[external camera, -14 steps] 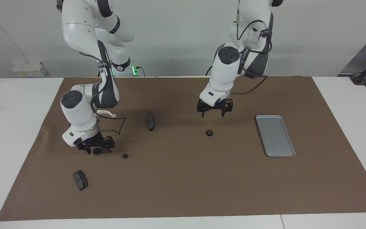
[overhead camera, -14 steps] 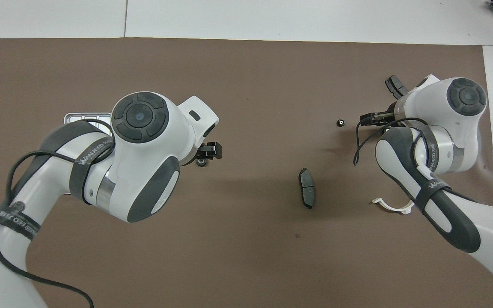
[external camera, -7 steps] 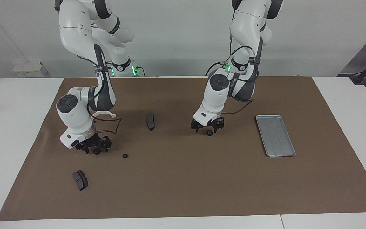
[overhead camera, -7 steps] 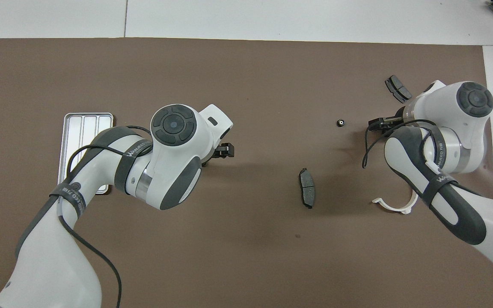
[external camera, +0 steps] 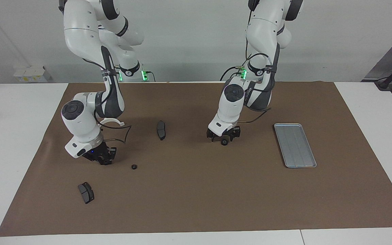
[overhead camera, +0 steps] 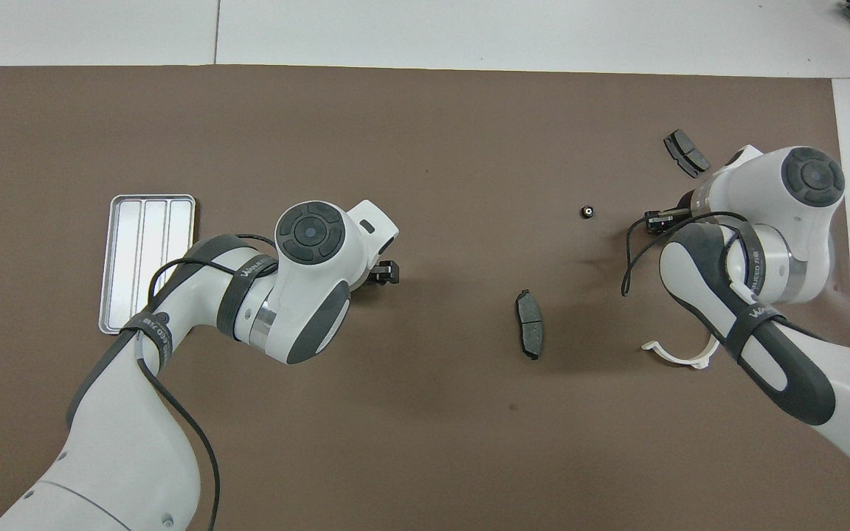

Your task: Pick bearing gear from pile to tray

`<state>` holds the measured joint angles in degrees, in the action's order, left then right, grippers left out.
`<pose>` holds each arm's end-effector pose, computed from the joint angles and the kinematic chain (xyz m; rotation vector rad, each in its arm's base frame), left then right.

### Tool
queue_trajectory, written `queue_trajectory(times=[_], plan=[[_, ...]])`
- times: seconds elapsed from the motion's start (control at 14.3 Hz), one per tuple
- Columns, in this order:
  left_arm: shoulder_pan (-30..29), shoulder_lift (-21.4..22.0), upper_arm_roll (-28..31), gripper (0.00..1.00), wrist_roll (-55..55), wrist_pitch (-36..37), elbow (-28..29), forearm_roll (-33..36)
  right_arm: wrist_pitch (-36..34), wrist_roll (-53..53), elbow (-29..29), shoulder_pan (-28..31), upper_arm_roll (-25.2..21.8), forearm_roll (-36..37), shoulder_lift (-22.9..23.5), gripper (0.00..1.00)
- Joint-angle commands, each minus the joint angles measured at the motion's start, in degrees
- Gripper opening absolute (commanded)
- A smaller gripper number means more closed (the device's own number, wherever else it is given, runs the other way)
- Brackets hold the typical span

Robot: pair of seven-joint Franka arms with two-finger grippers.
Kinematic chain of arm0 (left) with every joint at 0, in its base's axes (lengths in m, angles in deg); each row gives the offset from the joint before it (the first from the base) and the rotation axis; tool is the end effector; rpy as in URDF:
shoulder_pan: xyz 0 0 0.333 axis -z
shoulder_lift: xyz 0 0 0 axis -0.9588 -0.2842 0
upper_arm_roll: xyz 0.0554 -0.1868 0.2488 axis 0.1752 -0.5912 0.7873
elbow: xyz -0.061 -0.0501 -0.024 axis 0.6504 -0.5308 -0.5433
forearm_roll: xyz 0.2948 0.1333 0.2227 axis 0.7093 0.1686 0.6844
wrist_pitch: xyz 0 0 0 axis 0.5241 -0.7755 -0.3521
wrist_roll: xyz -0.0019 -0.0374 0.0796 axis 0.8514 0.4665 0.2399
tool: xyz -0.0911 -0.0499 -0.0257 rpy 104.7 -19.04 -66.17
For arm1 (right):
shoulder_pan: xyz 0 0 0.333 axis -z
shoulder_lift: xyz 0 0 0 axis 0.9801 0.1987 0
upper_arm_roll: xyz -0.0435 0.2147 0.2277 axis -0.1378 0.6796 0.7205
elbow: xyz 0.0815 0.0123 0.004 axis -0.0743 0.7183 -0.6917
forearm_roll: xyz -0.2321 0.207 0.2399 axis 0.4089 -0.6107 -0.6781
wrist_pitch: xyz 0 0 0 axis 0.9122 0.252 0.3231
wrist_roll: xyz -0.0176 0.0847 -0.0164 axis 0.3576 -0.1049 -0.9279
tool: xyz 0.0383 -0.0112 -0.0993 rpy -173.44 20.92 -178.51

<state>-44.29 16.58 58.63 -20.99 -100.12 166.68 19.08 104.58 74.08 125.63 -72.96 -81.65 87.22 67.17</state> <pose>0.5238 -0.3301 0.2916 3.1214 -0.1058 -0.0220 0.6357 -0.0169 0.2928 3.1203 0.0951 0.1341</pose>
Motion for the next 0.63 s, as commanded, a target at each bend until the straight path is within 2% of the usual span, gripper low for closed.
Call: queue_trajectory(times=[0.0,0.21,0.56], plan=[[0.78,2.50,0.70,0.82,-0.33,-1.42,2.93,0.84,-0.46,-1.22,0.68,-0.30,0.76,-1.09,-3.05,0.00],[0.60,2.50,0.70,0.61,-0.59,-1.07,2.93,0.84,-2.05,2.28,0.15,-3.19,1.72,-1.09,-5.42,0.00],[0.34,2.50,0.61,0.35,-0.85,-0.80,2.93,0.84,-3.89,15.09,-2.40,-11.45,1.73,-1.00,-5.87,0.00]])
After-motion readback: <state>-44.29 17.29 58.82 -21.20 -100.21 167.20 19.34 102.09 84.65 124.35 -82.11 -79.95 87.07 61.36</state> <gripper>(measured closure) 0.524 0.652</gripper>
